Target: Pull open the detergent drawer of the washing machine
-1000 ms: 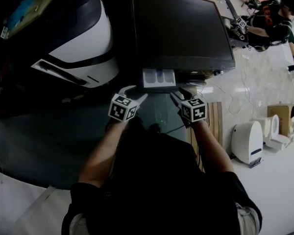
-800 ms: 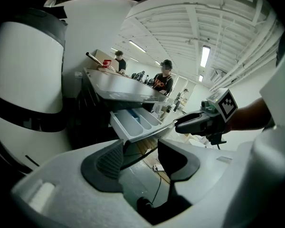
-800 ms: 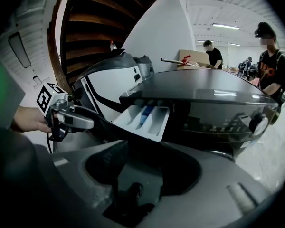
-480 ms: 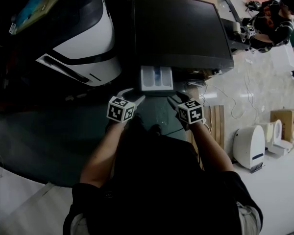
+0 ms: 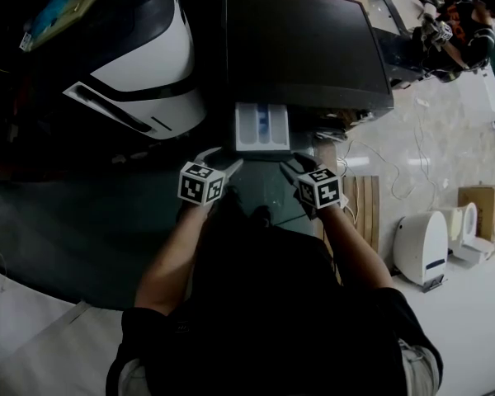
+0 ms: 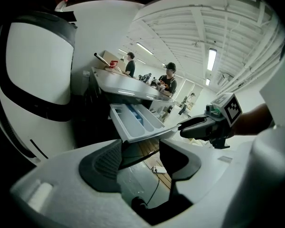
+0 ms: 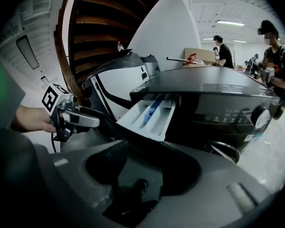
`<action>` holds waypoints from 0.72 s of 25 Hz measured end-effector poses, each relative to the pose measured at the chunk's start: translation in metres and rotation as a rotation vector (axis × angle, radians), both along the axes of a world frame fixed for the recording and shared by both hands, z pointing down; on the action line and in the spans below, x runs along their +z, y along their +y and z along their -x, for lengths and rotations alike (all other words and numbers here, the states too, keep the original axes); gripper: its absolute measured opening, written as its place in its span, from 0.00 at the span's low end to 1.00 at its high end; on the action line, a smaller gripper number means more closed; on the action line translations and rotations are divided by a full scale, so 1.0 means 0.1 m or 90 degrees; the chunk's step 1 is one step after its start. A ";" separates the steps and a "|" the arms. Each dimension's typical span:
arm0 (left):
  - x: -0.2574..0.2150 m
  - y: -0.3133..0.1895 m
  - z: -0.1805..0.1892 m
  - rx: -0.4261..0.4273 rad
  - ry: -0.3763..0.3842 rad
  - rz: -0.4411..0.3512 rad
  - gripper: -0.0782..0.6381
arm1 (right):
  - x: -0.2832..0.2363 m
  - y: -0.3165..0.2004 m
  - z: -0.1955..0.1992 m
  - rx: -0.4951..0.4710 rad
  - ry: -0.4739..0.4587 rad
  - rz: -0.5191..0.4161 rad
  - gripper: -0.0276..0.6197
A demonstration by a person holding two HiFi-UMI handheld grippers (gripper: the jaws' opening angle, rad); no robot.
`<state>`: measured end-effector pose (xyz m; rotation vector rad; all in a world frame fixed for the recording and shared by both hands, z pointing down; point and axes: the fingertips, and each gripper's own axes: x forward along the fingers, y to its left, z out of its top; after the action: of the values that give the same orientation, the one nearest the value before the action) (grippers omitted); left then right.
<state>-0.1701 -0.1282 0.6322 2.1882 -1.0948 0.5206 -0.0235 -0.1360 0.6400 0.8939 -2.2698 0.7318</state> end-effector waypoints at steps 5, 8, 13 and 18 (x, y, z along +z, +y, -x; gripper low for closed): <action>0.01 -0.01 0.00 0.002 -0.012 0.000 0.44 | 0.02 -0.02 0.00 -0.001 -0.013 0.009 0.36; 0.00 -0.05 0.07 0.006 -0.032 -0.003 0.41 | -0.03 -0.04 -0.01 0.004 -0.030 0.017 0.36; -0.26 -0.16 0.22 0.006 -0.055 -0.038 0.39 | -0.37 -0.20 -0.16 0.044 -0.069 -0.014 0.36; -0.62 -0.32 0.31 0.031 -0.080 -0.087 0.39 | -0.67 -0.36 -0.38 0.082 -0.091 -0.040 0.36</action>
<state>-0.2013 -0.1607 0.5702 2.3315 -1.1772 0.6293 0.0148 -0.1716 0.5727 1.0559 -2.3893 0.8079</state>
